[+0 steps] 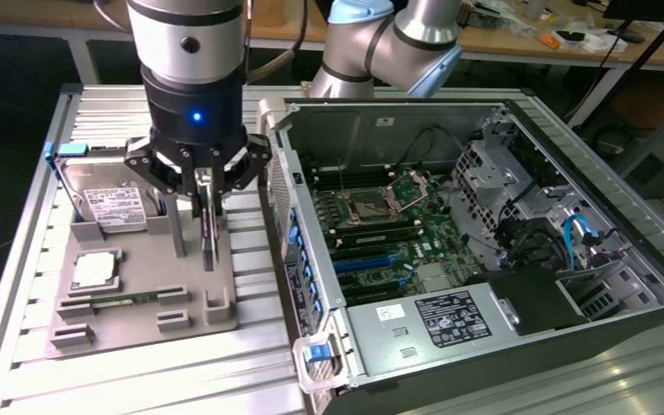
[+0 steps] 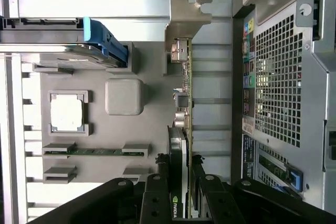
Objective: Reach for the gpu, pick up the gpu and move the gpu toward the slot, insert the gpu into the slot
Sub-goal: 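Pick up the gpu and move the gpu toward the slot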
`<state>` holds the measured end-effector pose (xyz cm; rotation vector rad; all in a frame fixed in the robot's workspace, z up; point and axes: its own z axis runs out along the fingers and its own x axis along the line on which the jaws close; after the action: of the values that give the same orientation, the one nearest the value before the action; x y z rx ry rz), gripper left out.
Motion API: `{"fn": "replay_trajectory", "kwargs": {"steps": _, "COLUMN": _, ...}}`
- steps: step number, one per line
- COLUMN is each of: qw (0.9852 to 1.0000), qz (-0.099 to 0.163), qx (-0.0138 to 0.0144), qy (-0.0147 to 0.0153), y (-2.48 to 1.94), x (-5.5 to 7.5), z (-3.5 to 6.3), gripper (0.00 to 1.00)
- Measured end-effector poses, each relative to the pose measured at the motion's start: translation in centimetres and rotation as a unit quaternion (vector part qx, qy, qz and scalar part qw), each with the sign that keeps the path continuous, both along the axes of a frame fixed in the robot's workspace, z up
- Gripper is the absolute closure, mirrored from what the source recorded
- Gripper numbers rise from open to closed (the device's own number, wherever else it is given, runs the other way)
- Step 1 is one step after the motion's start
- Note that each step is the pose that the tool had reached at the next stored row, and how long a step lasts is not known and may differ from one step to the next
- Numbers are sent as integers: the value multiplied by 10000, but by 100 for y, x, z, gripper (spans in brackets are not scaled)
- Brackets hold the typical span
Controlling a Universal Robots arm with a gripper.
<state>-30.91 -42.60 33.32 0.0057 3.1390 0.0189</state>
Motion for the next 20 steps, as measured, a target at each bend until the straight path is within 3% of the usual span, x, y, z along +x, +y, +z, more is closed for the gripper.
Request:
{"fn": "replay_trajectory", "kwargs": {"steps": 4, "qw": 10000, "qz": 0, "qx": 0, "qy": 0, "y": 0, "x": 0, "z": 235, "gripper": 73}}
{"fn": "replay_trajectory", "kwargs": {"steps": 20, "qw": 10000, "qz": 0, "qx": 0, "qy": 0, "y": 0, "x": -4, "z": 768, "gripper": 73}}
